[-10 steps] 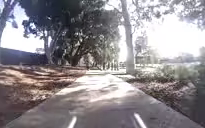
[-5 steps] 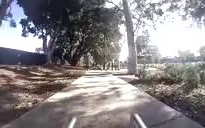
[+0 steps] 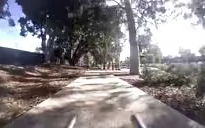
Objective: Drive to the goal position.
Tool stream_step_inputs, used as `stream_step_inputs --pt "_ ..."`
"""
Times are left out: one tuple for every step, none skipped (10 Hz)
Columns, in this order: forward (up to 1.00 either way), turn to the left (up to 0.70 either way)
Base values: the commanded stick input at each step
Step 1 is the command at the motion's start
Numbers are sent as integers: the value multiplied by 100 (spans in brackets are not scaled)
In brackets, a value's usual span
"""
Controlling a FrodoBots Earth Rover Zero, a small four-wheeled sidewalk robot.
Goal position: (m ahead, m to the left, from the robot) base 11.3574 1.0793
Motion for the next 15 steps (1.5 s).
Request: stream_step_inputs --pt "100 0" --pt "100 0" --pt "100 0" --pt "100 0" --pt "100 0" --pt "100 0" --pt "100 0" --pt "100 0" --pt "100 0" --pt "100 0" --pt "100 0" --pt "100 0" --pt "100 0" --pt "100 0" --pt "100 0"
